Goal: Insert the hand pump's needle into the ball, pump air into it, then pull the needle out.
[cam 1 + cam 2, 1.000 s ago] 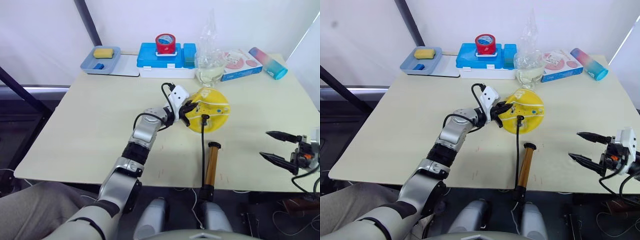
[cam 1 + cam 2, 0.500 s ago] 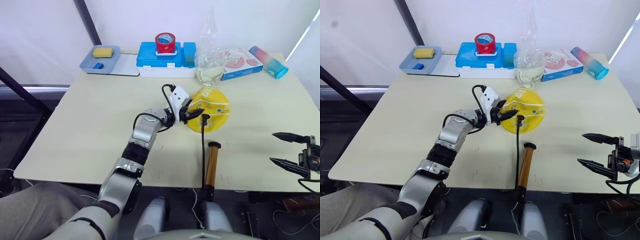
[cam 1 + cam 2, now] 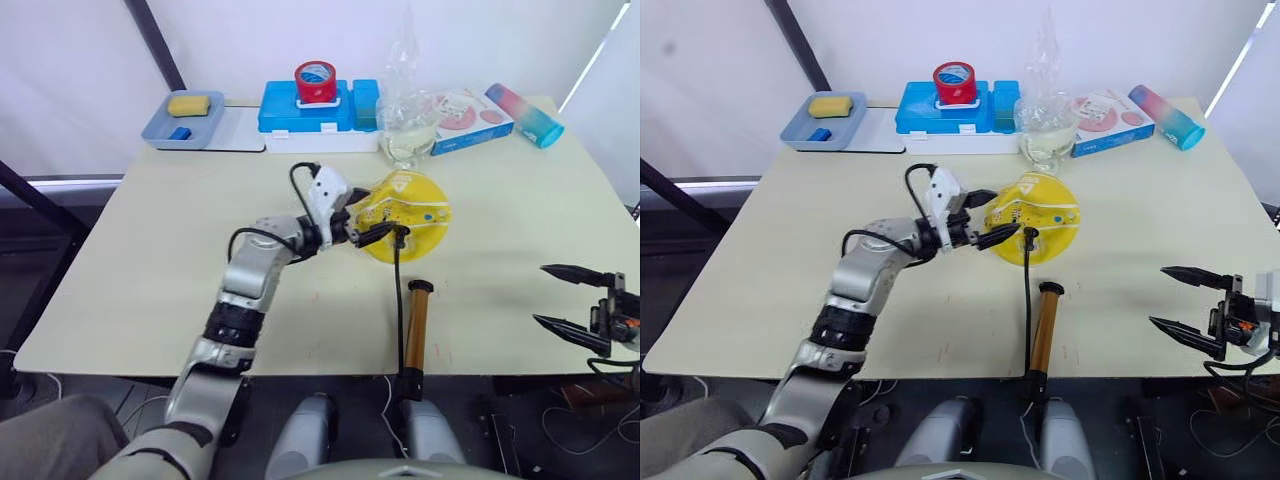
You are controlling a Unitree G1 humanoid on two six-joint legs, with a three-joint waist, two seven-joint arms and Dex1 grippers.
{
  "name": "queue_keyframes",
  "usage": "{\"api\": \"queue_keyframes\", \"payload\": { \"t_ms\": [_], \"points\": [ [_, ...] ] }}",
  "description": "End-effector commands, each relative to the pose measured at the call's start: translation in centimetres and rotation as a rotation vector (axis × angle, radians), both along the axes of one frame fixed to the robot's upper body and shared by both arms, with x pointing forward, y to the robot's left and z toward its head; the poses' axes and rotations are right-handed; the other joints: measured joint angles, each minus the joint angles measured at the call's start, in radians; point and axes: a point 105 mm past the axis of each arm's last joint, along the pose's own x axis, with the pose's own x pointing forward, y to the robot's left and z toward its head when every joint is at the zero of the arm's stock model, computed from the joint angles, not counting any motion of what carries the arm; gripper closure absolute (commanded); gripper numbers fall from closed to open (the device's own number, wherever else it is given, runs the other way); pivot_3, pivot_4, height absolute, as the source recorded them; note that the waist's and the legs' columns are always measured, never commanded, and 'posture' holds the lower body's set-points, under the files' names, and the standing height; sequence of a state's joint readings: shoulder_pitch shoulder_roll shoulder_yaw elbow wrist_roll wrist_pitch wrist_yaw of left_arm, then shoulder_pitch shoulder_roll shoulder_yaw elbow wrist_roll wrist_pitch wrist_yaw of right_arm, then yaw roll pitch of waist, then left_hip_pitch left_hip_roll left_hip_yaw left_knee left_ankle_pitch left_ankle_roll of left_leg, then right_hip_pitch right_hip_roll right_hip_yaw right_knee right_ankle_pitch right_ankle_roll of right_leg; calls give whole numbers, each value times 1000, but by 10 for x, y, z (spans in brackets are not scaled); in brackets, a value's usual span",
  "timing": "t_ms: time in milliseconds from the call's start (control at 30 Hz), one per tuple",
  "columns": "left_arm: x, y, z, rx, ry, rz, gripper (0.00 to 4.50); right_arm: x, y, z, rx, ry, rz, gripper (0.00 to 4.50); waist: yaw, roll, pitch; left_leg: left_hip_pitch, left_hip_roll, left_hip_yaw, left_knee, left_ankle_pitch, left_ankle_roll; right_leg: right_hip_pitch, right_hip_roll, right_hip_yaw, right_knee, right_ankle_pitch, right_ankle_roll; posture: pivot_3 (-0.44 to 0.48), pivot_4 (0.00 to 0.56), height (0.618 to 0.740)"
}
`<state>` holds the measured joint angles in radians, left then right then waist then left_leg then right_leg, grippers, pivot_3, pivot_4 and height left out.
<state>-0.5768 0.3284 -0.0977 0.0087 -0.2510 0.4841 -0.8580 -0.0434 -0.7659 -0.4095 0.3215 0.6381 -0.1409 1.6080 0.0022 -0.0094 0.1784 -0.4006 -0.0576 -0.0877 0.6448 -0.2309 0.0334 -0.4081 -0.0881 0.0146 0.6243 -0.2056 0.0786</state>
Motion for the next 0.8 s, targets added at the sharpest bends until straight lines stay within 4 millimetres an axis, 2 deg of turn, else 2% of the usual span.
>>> {"api": "queue_keyframes", "payload": {
  "t_ms": [33, 167, 433, 567, 700, 800],
  "points": [
    [-22, 21, 7, 22, 0, -47, 28, -6, 1, 11, -9, -22, 33, 0, -2, 1, 1, 0, 0, 0, 0, 0, 0, 0, 0, 0, 0, 0, 0, 0, 150, 739],
    [-48, 54, -9, 74, 74, -82, 28, -13, -2, 11, -13, -21, 26, 0, -3, 1, 1, 0, 1, 1, 0, 0, 0, -1, 0, 1, 0, 0, -1, 0, 150, 739],
    [-91, 100, -28, 92, 168, -139, 28, -30, -13, 6, -28, -23, -17, 0, 10, 1, 1, 1, 4, 3, -1, 0, 0, -1, 0, 1, 0, -3, -7, 0, 150, 739],
    [-104, 118, -35, 135, 201, -146, 28, -33, -22, 8, -32, -25, -55, 0, 11, 1, 1, 1, 5, 4, -1, 0, 0, -2, -1, 2, 0, -3, -8, 0, 150, 739],
    [-106, 123, -41, 139, 217, -135, 28, -36, -29, 5, -55, -19, -78, 0, 13, 1, 1, 1, 6, 6, -1, 0, 0, -2, -2, 2, 0, -3, -7, 0, 150, 739],
    [-108, 107, -43, 115, 234, -174, 28, -36, -29, 7, -54, -29, -79, 0, 12, 1, 1, 1, 6, 5, -1, 0, 0, -2, -2, 2, 0, -3, -7, 0, 150, 739]
  ]
}}
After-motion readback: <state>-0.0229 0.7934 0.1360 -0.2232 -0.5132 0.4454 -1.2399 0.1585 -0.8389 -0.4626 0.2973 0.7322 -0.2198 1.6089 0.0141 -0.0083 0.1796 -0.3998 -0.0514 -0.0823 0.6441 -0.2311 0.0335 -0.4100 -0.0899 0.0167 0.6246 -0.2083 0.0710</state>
